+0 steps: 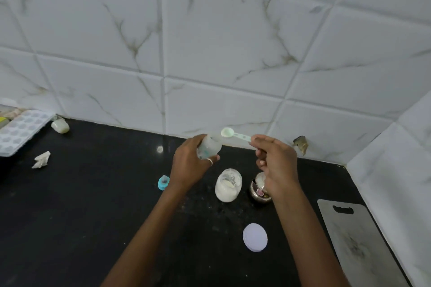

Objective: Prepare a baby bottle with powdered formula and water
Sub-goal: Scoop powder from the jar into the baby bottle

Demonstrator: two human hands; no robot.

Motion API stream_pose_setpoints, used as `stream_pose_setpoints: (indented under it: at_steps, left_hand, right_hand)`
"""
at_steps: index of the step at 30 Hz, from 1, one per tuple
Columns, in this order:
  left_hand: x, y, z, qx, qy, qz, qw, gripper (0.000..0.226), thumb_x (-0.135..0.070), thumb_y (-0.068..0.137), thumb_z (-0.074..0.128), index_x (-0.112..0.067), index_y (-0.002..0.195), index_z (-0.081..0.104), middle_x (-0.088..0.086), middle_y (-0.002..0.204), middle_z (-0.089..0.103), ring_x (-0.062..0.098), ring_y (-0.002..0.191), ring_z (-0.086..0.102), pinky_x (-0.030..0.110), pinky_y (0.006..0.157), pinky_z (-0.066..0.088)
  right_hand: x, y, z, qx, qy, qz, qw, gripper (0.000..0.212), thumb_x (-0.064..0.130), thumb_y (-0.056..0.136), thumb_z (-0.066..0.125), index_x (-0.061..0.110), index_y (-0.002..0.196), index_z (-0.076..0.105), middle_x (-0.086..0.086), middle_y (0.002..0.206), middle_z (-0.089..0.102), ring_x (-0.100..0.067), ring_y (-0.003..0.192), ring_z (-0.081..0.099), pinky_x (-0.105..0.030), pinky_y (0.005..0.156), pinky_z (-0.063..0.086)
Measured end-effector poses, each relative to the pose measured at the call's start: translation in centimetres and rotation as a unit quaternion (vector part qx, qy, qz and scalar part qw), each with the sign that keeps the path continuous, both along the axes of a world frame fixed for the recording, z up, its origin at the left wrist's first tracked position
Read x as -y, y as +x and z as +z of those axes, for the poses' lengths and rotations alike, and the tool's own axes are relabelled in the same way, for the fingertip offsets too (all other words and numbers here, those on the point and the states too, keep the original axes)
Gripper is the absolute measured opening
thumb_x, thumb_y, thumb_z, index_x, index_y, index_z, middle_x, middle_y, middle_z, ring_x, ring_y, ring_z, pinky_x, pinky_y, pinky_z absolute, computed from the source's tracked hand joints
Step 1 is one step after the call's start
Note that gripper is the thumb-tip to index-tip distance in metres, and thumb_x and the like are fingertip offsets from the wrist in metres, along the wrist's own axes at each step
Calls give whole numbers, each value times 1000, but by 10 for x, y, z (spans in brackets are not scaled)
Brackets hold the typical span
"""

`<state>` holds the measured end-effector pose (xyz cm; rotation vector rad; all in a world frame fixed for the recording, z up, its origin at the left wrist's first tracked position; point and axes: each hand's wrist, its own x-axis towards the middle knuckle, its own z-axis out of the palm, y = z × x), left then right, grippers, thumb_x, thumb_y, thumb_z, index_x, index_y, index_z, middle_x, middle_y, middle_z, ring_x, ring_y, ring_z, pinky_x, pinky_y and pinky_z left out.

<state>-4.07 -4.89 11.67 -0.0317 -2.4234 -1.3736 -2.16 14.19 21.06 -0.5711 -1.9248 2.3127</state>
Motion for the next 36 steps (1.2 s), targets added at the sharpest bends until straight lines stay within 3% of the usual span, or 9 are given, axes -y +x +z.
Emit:
stream_pose_setpoints:
  at_steps: [5,9,16,21,25,27,32,36]
  left_hand:
    - [-2,-1,38,-58,-56,5,997,67,-41,71,88,-22,130,61,-4,118,67,17,104,62,38,85,56]
    - [-4,1,53,-75,-67,13,995,69,-41,72,87,-20,132,61,-1,118,67,20,104,61,40,85,55]
    - [-6,3,57,-67,-76,12,995,72,-43,73,87,-17,134,59,2,121,67,21,106,61,39,87,56]
    - [-9,3,63,-68,-59,12,996,72,-45,73,87,-18,134,60,0,120,68,11,99,57,32,86,55]
    - [-10,2,68,-70,-53,10,996,74,-45,74,87,-16,136,59,1,123,67,14,103,60,30,86,55]
    - [-11,2,69,-69,-50,9,996,73,-44,74,87,-16,135,59,0,122,68,12,102,59,31,86,55]
    - [-11,2,71,-57,-30,6,998,71,-45,74,87,-18,133,59,-2,119,67,11,99,58,34,86,57]
    - [-11,4,72,-62,-11,5,998,68,-44,73,87,-19,131,61,-4,116,68,11,99,60,34,86,57]
  right_hand:
    - [0,1,40,-42,21,1,999,10,2,81,77,9,87,80,-2,75,71,-8,63,57,-20,50,42]
    - [0,4,49,-65,62,-5,996,9,5,81,77,13,85,81,2,74,73,-9,66,58,-20,53,44]
    - [6,9,50,-161,240,7,957,6,17,86,78,23,88,79,9,74,75,1,65,66,-18,65,52]
    - [8,10,51,-277,405,27,871,7,15,89,75,21,93,79,18,79,73,1,76,67,-14,69,52]
    - [6,10,47,-387,540,38,746,9,12,92,73,16,98,78,7,90,77,-10,77,67,-31,69,56]
    - [6,9,46,-414,579,38,702,10,11,92,73,15,99,78,4,90,77,-16,80,68,-35,65,57]
    - [2,8,46,-451,639,34,622,18,3,87,75,15,99,79,4,90,77,-19,79,66,-36,51,54]
    - [-1,9,49,-473,670,38,571,24,-2,84,76,17,100,78,7,93,78,-17,79,64,-24,49,44]
